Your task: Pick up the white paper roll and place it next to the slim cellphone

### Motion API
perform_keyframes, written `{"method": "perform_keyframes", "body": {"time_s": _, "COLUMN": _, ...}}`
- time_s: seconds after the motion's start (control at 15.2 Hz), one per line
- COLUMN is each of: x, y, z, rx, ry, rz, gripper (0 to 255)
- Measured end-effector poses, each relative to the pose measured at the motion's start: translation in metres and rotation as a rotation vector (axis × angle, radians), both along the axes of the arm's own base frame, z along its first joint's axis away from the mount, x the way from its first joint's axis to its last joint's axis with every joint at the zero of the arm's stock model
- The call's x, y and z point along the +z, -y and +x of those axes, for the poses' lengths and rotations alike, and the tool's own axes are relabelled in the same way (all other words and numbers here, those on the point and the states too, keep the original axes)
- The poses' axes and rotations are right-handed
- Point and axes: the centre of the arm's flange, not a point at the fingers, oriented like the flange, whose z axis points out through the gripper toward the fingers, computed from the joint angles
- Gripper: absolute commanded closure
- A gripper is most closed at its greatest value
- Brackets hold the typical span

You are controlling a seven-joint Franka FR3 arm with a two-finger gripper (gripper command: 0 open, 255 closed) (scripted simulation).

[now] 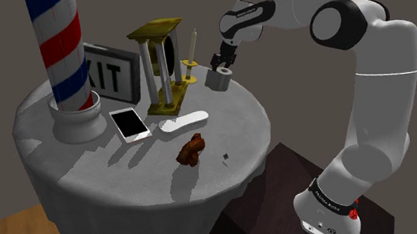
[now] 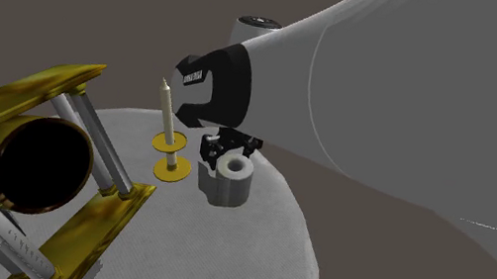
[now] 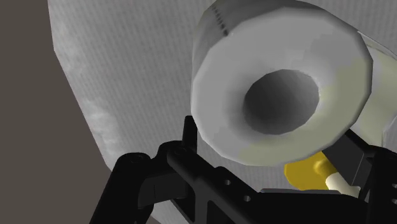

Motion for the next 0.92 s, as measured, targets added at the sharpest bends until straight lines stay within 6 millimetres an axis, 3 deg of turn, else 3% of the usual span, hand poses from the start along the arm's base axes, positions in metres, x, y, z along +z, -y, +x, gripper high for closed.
{"method": "perform_keyframes", "body": {"time_s": 0.33, "x": 0.014, "y": 0.001, "z": -0.001, "rx": 0.000, "ry": -0.003, "rz": 0.001, "gripper": 255}}
{"method": "perform_keyframes", "body": {"time_s": 0.92, "x": 0.062, "y": 0.000, "z": 0.000, "rx": 0.000, "ry": -0.003, "rz": 0.001, "gripper": 255}}
